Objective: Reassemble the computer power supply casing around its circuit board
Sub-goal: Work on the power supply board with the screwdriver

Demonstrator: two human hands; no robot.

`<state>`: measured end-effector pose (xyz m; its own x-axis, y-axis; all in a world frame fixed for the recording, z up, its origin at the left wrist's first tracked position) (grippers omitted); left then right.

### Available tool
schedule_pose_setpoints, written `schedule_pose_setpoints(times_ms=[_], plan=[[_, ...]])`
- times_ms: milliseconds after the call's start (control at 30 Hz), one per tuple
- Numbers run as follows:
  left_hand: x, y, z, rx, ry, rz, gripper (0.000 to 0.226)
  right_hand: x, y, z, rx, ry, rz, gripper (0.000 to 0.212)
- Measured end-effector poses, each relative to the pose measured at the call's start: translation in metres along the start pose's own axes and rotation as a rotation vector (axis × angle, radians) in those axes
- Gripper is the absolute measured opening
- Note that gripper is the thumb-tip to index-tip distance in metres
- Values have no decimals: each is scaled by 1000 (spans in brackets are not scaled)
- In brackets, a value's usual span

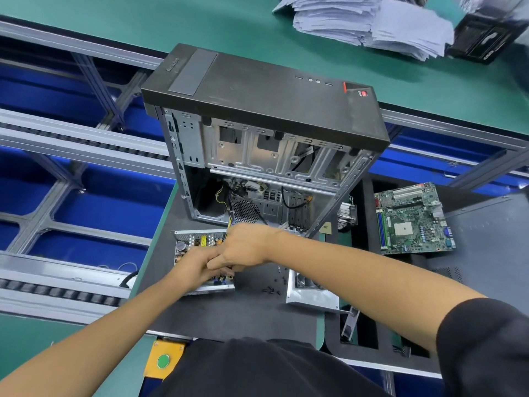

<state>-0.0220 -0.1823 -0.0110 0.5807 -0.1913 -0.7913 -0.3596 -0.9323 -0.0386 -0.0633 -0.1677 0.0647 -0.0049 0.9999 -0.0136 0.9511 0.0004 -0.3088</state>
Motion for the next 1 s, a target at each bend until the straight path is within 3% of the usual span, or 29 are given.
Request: schedule_pose_setpoints(times_ms=[267,533,700,800,867,1000], plan=[[21,-9,4,-81,8,-74,20,0,0,0,-47,87,62,9],[16,-6,10,-38,43,-92,18,-9,-5,21,-45,135,245,24],[11,-3,7,-66,56,-55,22,-5,-4,22,-83,182,399,17],[14,-6,11,-46,88,-48,22,4,-2,21,-53,226,464,26],[6,-8,8,-59,80,-18,23,0,-1,19,14,163,402,30],[-2,-5,8,-13,56,-24,24,12,10,9,186,-87,-44,24]])
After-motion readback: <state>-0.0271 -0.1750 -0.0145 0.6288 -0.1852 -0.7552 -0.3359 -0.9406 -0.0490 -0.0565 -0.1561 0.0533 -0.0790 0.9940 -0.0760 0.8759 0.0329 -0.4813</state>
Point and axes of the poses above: each hand's wrist, its own y-axis towards the middle knuckle, its own z-axis out of the palm, x = y × z, the point moved 10 cm from there along y, towards the middle knuckle, and after that the axes turned 3 degrees about y, right-handed, at the moved point
